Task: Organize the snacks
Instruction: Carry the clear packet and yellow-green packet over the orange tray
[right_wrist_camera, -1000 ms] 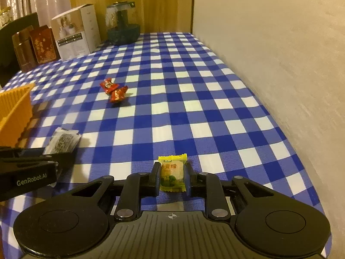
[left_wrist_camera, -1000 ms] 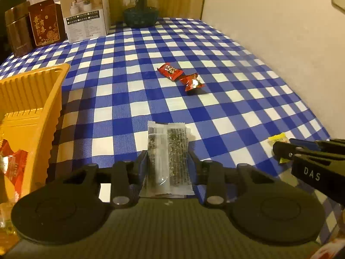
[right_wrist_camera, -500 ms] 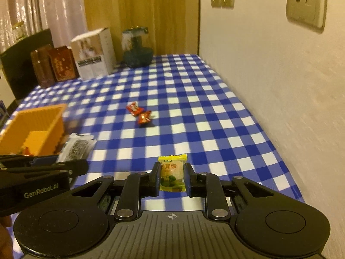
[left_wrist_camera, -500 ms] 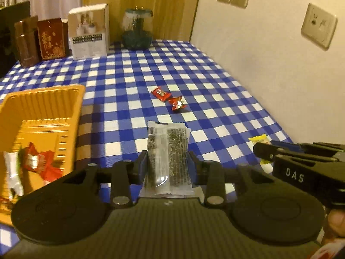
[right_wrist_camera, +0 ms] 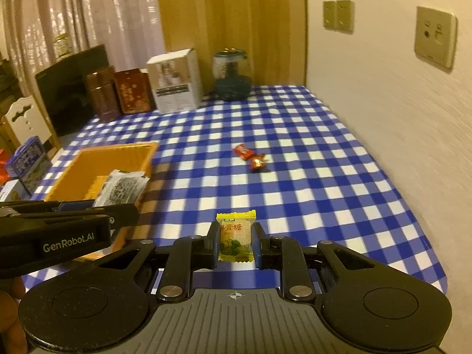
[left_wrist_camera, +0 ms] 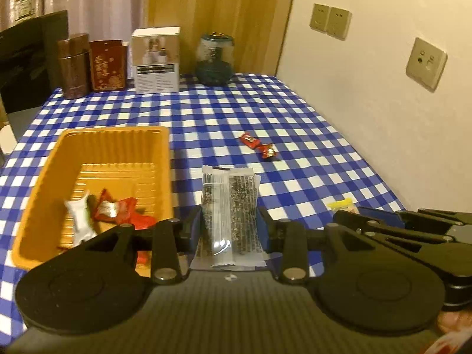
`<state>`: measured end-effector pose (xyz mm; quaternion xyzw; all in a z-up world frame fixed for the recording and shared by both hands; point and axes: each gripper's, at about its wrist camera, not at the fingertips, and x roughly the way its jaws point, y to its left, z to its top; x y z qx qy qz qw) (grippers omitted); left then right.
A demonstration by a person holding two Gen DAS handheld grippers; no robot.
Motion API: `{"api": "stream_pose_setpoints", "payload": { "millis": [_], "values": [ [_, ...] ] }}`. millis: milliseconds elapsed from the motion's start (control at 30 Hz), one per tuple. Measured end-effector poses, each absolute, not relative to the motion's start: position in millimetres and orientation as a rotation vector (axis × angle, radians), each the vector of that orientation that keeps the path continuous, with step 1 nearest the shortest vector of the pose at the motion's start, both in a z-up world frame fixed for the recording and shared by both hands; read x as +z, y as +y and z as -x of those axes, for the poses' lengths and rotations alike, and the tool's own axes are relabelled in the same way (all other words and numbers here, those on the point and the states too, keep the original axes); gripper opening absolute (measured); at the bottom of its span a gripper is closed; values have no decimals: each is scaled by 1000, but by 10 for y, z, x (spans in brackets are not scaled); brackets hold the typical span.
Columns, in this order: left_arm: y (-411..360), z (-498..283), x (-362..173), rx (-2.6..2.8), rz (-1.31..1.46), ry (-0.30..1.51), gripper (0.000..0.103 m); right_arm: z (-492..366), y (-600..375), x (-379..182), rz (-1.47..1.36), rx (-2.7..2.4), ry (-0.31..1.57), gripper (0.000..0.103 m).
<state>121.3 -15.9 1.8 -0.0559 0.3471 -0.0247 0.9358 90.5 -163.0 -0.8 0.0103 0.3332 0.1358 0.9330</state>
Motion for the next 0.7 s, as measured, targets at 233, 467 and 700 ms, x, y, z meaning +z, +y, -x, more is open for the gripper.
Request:
{"api": "stream_pose_setpoints", "payload": {
  "millis": [233, 467, 700],
  "values": [
    [159, -1020, 110, -8, 119, 701, 34, -804, -1340, 77, -10, 330, 672, 22],
    [578, -915, 165, 64, 142, 701, 34, -788, -1069, 141, 4, 384, 663, 22],
    [911, -868, 203, 118, 157, 706, 34, -846, -789, 202, 6, 442, 653, 22]
  ]
}}
